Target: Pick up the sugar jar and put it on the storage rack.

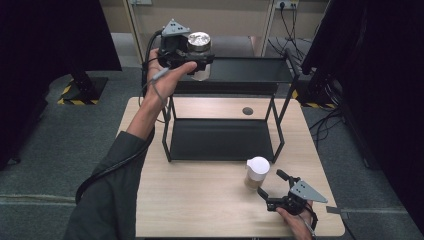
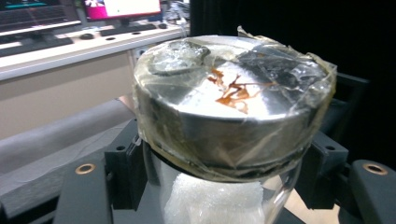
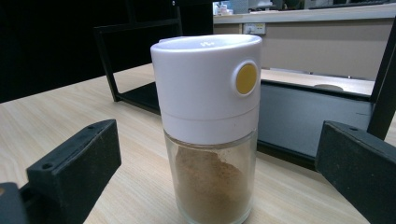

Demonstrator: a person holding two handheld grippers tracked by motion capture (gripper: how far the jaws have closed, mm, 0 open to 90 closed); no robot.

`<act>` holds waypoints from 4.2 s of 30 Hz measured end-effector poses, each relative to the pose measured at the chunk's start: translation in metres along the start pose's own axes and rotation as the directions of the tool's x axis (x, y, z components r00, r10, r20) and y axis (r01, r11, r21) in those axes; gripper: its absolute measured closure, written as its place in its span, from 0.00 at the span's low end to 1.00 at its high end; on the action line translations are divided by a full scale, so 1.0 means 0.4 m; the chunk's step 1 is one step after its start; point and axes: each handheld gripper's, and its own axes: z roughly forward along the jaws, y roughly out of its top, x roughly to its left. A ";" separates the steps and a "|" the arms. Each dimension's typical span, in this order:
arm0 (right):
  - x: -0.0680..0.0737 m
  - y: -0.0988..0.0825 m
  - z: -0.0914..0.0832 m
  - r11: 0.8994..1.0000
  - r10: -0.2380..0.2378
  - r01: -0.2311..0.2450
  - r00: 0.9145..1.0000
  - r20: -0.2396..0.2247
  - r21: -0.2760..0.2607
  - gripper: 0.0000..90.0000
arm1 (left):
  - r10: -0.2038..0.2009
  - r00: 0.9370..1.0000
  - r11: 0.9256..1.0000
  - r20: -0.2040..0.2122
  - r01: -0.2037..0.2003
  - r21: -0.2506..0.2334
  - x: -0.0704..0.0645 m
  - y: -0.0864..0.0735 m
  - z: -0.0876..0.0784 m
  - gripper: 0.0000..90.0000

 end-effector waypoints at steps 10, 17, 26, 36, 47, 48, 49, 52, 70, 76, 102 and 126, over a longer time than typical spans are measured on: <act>0.000 0.000 -0.001 1.000 -0.001 0.001 1.000 0.000 -0.005 0.01 | -0.027 0.997 1.000 -0.075 0.027 -0.007 0.013 -0.006 0.042 0.34; -0.001 -0.001 -0.001 1.000 0.001 -0.001 1.000 0.000 -0.005 0.01 | -0.048 0.993 0.999 -0.109 0.048 -0.004 0.021 -0.013 0.062 0.34; -0.001 -0.001 0.001 1.000 0.001 -0.001 1.000 -0.003 -0.002 0.01 | -0.067 0.990 0.998 -0.124 0.067 -0.004 0.032 -0.031 0.076 0.34; 0.000 -0.001 0.001 1.000 -0.002 0.002 1.000 -0.004 -0.002 0.01 | -0.038 0.993 0.999 -0.108 0.038 -0.004 0.043 -0.042 0.090 0.34; 0.000 -0.001 0.002 1.000 0.000 0.000 1.000 -0.006 -0.001 0.01 | -0.101 0.986 0.995 -0.132 0.101 -0.009 0.035 -0.053 0.094 0.33; 0.000 -0.001 0.002 1.000 0.000 0.000 1.000 -0.006 -0.001 0.01 | -0.105 0.985 0.994 -0.141 0.106 -0.001 0.032 -0.050 0.095 0.28; 0.000 -0.001 0.002 1.000 0.000 0.000 1.000 -0.007 0.000 0.01 | -0.104 0.983 0.994 -0.148 0.107 0.012 0.030 -0.046 0.096 0.23; 0.000 -0.001 0.002 1.000 0.000 0.000 1.000 -0.007 -0.001 0.01 | -0.120 0.979 0.993 -0.162 0.122 0.002 0.028 -0.050 0.094 0.10; -0.002 -0.001 0.004 1.000 0.002 -0.002 1.000 -0.016 0.002 0.01 | -0.138 0.976 0.990 -0.168 0.137 -0.016 0.008 -0.058 0.057 0.00; -0.001 -0.001 0.004 1.000 0.003 -0.003 1.000 -0.016 0.003 0.01 | -0.109 0.986 0.994 -0.130 0.105 -0.036 0.002 -0.079 0.035 0.00; -0.001 -0.002 0.004 1.000 0.001 -0.001 1.000 -0.014 0.002 0.01 | -0.094 0.993 0.988 0.068 0.102 -0.118 -0.083 -0.239 -0.079 0.00; 0.000 -0.002 0.003 1.000 0.001 -0.001 1.000 -0.012 -0.001 0.01 | -0.014 0.970 0.985 0.241 0.055 -0.165 -0.149 -0.415 -0.120 0.00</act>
